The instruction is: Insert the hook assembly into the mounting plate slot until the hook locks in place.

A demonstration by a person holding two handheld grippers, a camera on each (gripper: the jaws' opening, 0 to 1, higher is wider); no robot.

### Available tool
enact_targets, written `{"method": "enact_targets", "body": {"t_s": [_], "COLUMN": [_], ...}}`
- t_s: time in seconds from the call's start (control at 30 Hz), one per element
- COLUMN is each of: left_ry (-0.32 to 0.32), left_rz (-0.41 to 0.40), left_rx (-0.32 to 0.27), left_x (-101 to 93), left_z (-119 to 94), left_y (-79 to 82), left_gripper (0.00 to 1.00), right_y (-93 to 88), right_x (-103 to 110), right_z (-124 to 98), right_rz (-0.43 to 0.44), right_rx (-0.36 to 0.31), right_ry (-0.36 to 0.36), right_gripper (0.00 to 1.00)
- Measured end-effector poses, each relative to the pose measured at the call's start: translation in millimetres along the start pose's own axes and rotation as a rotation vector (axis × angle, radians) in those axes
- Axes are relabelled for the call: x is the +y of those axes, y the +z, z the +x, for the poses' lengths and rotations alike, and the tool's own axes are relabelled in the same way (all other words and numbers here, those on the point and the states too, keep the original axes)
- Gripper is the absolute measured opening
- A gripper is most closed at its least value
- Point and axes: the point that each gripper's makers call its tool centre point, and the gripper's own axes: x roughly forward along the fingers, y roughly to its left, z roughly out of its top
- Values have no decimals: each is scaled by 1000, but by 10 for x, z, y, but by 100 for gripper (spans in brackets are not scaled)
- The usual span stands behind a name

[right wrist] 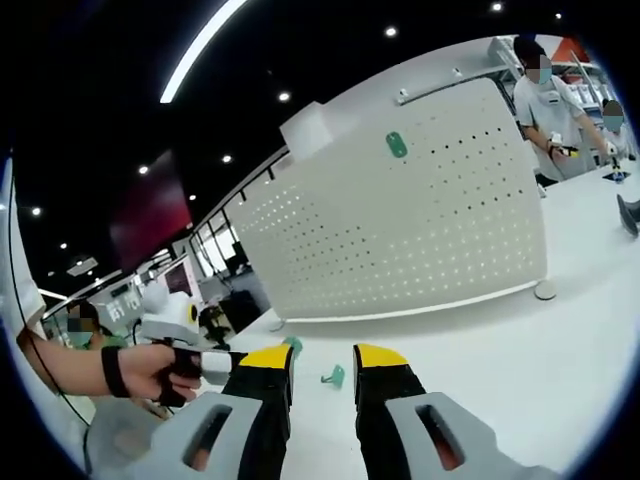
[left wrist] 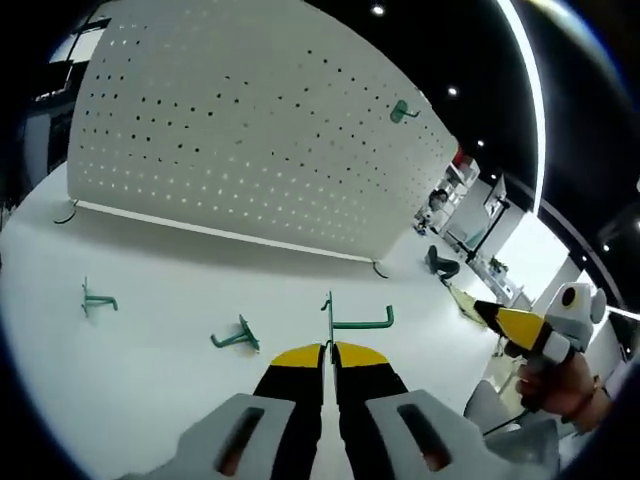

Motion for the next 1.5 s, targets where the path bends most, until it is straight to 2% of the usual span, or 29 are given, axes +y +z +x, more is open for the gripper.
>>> {"method": "enact_targets", "body": {"t_s": [0.23, 0.6, 0.67, 0.83, 1.1, 1.5], "left_ry": [-58, -141, -159, -181, -202, -225], "left_rz": [8, 129, 107, 134, 179, 231], "left_rx": [-49, -90, -86, -86, -80, -120], "left_x": [-204, -530, -568, -678, -761, -886], "left_z": [-73, -185, -186, -217, -228, -267], "left_y": [92, 134, 122, 89, 19, -19], "left_gripper": [3, 3, 3, 3, 4, 4], "right_y": [9, 22, 20, 26, 0, -68], "right_x": [125, 291, 314, 389, 418, 511], "right_z": [32, 53, 54, 43, 35, 81], "right_rz": [-6, -10, -10, -4, 8, 59], "right_rx": [3, 9, 8, 4, 11, 45], "right_ry": [31, 75, 79, 99, 112, 155], "right_gripper": [23, 22, 22, 21, 18, 9]}}
